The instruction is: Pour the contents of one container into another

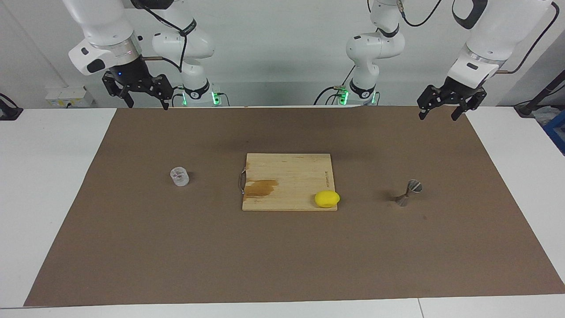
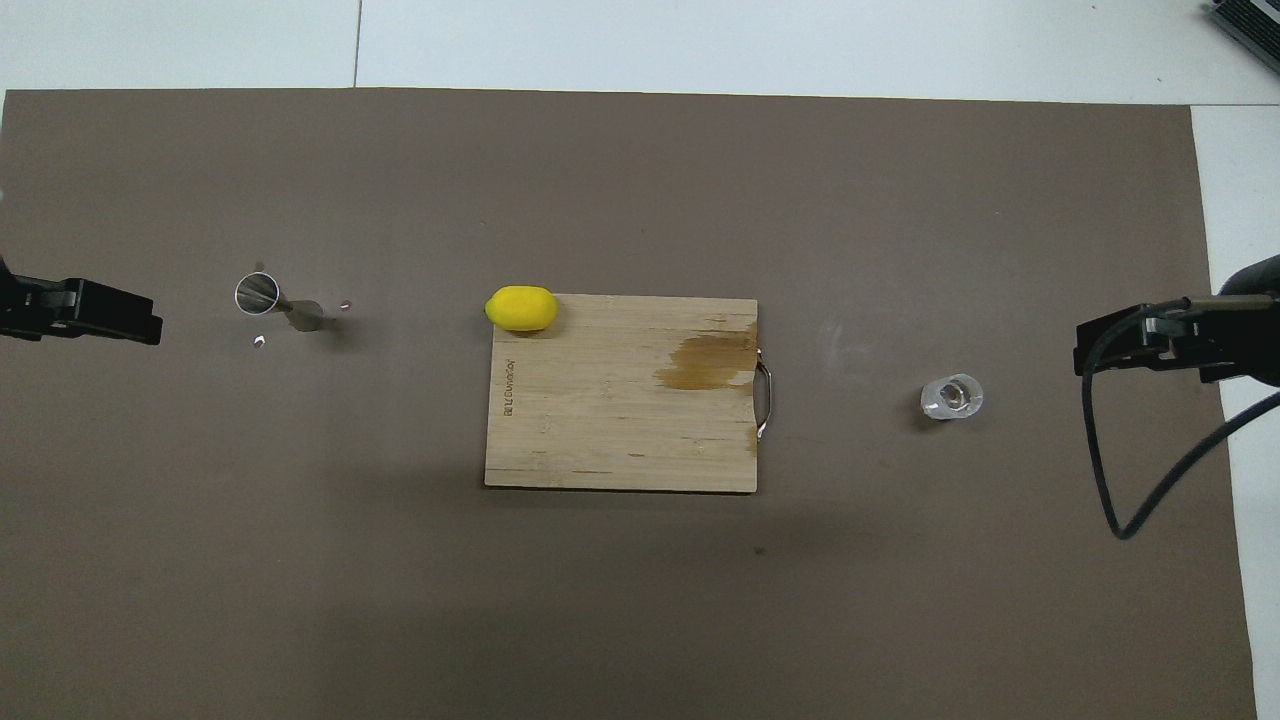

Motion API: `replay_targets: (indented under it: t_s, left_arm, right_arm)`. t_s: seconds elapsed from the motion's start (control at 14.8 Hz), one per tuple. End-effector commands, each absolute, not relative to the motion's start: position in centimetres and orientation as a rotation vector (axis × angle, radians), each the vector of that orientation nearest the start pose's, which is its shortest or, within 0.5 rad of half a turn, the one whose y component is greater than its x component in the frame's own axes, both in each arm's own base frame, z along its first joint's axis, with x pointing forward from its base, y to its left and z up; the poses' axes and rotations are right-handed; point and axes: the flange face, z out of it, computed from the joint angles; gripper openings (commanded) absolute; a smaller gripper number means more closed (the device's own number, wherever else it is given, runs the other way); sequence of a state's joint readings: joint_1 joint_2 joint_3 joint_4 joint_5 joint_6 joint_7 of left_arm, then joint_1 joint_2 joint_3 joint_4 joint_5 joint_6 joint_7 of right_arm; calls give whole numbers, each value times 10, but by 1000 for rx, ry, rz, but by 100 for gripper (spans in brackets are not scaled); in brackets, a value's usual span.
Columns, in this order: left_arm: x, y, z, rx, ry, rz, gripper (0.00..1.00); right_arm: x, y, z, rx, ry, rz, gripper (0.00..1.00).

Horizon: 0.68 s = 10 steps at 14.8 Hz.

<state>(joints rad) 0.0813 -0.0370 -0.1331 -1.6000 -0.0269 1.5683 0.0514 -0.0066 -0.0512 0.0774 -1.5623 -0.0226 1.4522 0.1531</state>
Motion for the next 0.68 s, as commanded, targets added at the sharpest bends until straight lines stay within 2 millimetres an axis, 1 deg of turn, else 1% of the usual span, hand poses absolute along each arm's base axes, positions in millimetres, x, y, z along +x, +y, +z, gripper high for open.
replay_targets:
  t_s: [0.0,0.14,0.27,0.41,0.54,0.61]
  left_arm:
    - [540,-36,635,-3155,163,3,100]
    - [539,-36,635,-3155,165,6,100]
    - [539,-31,635,-3155,153,10,100]
    - [538,-30,635,-3157,148,3,100]
    - [536,-31,629,-3157,138,30,100]
    - [536,-33,628,-3157,138,28,100]
  right_arm:
    - [521,32,651,-3155,110,71,100]
    - [521,32,652,-3155,110,69,100]
    - [520,36,652,-3154,98,69,100]
    - [521,40,651,-3150,56,65,100]
    - [521,39,652,-3149,8,58,99]
    - [522,39,650,-3149,1,43,96]
